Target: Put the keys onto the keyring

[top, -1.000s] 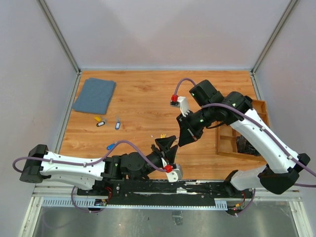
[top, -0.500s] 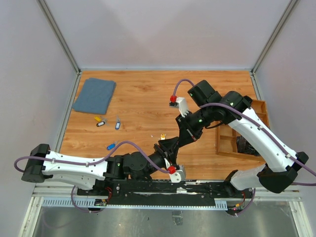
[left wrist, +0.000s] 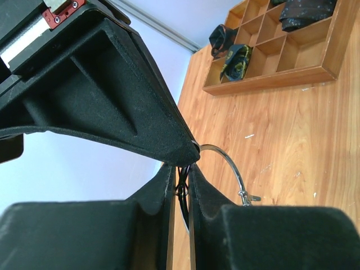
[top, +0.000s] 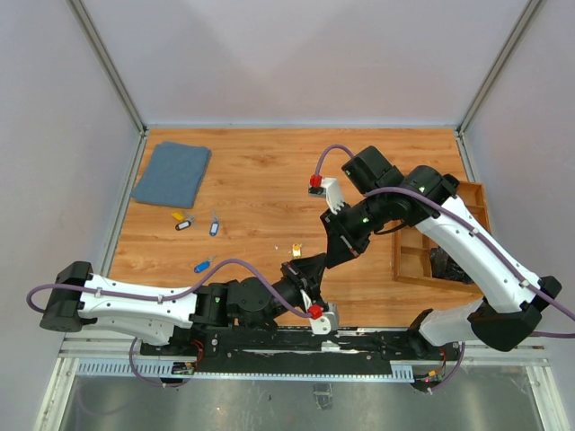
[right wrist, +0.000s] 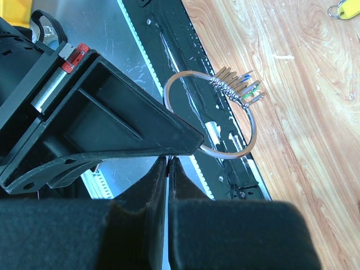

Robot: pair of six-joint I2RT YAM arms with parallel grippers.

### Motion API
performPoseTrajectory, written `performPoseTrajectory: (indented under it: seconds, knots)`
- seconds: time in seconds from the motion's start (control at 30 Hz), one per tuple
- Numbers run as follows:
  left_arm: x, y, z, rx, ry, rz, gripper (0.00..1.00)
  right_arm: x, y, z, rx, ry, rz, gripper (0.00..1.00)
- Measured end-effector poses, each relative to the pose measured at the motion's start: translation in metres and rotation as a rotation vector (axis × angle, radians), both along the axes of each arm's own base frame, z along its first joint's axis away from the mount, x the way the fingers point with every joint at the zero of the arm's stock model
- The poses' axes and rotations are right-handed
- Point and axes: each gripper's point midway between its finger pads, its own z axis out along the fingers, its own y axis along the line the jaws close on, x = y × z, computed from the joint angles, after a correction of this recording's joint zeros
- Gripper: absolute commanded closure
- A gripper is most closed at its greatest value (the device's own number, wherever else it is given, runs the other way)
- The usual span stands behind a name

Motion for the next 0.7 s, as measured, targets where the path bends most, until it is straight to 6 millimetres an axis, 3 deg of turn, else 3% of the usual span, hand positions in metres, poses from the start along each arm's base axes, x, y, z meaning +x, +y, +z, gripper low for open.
performPoseTrajectory:
  seconds: [0.13, 0.3, 0.4, 0.7]
  knots:
    - [0.0, 0.0, 0.0, 0.0, 0.0, 0.0, 0.99, 0.001, 0.0, 0.0, -0.002, -0.004, -0.002, 0.96]
    - [0.001, 0.001, 0.0, -0.008, 0.01, 0.01, 0.99, 0.004, -0.002, 0.005, 0.001, -0.035, -0.015, 0.72]
    - [0.003, 0.003, -0.003, -0.012, 0.037, 0.031, 0.99, 0.009, -0.005, 0.013, 0.011, -0.094, -0.049, 0.64]
    - [0.008, 0.008, 0.002, -0.112, 0.187, 0.104, 1.0, 0.028, -0.022, 0.045, 0.174, -0.355, -0.244, 0.59]
